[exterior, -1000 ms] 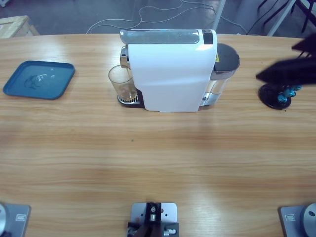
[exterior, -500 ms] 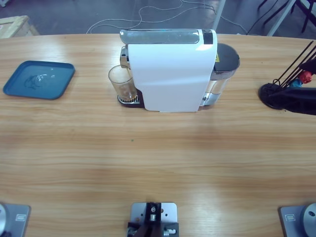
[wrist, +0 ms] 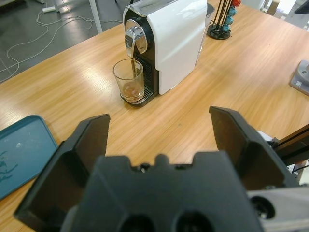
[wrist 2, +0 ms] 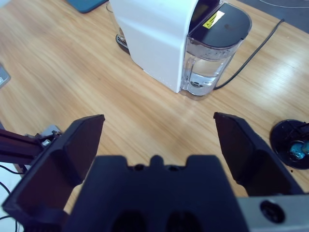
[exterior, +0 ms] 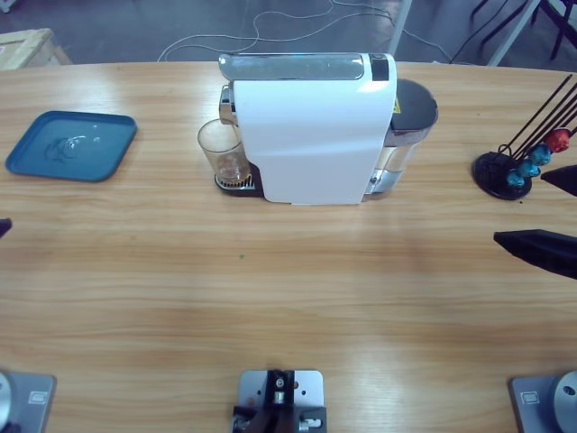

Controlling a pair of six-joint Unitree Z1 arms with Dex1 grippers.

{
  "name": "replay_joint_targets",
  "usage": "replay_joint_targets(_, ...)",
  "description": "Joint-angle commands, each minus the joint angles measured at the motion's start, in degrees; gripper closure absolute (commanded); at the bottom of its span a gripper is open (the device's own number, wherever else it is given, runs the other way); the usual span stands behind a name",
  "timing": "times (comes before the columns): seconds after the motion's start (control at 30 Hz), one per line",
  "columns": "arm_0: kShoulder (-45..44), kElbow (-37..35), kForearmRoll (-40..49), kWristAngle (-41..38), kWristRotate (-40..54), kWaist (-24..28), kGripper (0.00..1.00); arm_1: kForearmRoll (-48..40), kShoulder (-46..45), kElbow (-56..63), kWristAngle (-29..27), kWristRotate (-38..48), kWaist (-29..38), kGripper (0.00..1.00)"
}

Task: Pour coffee

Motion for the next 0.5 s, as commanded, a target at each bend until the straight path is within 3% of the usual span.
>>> replay_joint_targets(0.03, 2.93, 0.41, 0.62, 1.23, -0.23, 0.33, 0.119, -0.67, 0.4, 1.47, 1.36, -0.66, 0.51, 0.0)
replay_joint_targets(0.5, 3.9, 0.06, 2.2, 3.35, -0.23, 0.33, 0.103, -0.5, 0.37, 3.79, 1.91, -0.57, 0.53, 0.0)
